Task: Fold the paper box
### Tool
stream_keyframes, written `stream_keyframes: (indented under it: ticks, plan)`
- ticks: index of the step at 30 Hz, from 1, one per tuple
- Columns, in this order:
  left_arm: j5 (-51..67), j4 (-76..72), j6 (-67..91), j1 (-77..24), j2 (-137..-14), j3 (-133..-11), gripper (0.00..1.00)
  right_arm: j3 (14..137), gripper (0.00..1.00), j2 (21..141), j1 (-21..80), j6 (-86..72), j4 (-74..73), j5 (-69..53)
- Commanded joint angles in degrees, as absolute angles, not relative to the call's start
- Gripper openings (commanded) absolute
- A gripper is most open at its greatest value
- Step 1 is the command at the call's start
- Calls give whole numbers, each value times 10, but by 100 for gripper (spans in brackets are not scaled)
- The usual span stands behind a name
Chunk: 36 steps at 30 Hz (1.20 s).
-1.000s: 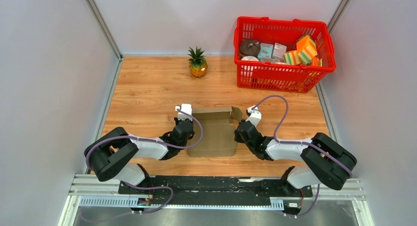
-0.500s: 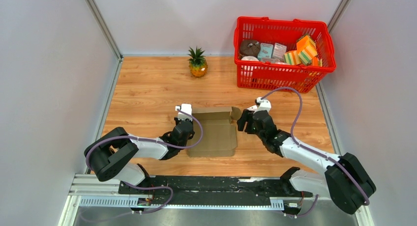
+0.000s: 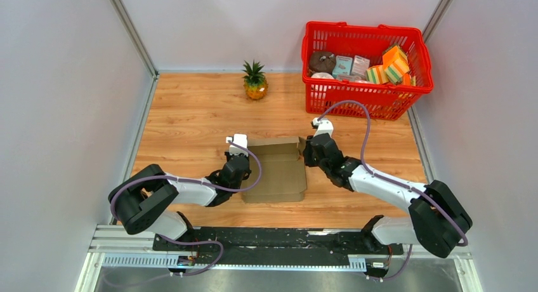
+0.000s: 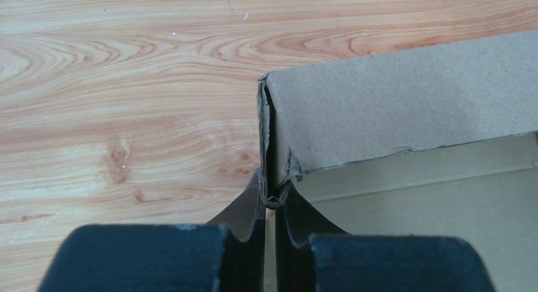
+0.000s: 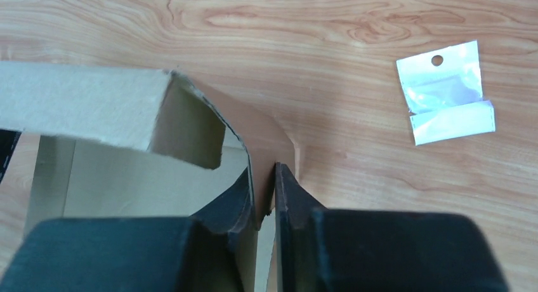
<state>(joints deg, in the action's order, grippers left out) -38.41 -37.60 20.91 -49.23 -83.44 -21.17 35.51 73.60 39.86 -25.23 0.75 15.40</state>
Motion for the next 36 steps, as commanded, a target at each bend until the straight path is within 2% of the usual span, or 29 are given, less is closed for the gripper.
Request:
stream_keyframes:
  ticks: [1, 4, 7, 14, 15, 16, 19, 23, 25, 28, 30, 33, 34, 36]
  plan:
    - [-350, -340, 216, -495, -835, -206, 0, 388, 12, 710, 421, -299, -36, 189]
    - [-347, -341, 219, -494, -839, -206, 0, 403, 4, 714, 430, -328, -57, 183]
    - [-345, -341, 217, -494, -838, -207, 0, 422, 1, 721, 436, -347, -80, 174]
    - [-327, -332, 220, -494, -827, -205, 2, 433, 3, 741, 450, -364, -94, 199]
    - [-326, -317, 224, -494, -815, -207, 4, 429, 3, 743, 450, -360, -94, 206]
    - [-330, -303, 233, -494, -807, -208, 14, 426, 4, 744, 450, -353, -90, 208]
    - [-344, -241, 242, -494, -766, -218, 32, 418, 10, 745, 450, -318, -76, 211]
    - [-344, -188, 252, -494, -687, -210, 46, 410, 7, 746, 450, -297, -63, 224]
    - [-340, -160, 268, -494, -651, -197, 49, 405, 6, 745, 451, -294, -50, 224]
    - [-335, -94, 304, -494, -566, -184, 49, 404, 6, 749, 453, -296, -43, 221]
    - [-308, -78, 319, -494, -507, -165, 45, 405, 5, 750, 458, -296, -40, 225]
    - [-195, -118, 336, -494, -474, -142, 30, 416, 4, 754, 467, -309, -45, 244]
    - [-168, -148, 336, -494, -476, -135, 20, 420, 3, 758, 467, -315, -54, 248]
    - [-115, -243, 339, -494, -516, -122, 15, 438, 3, 774, 472, -344, -63, 257]
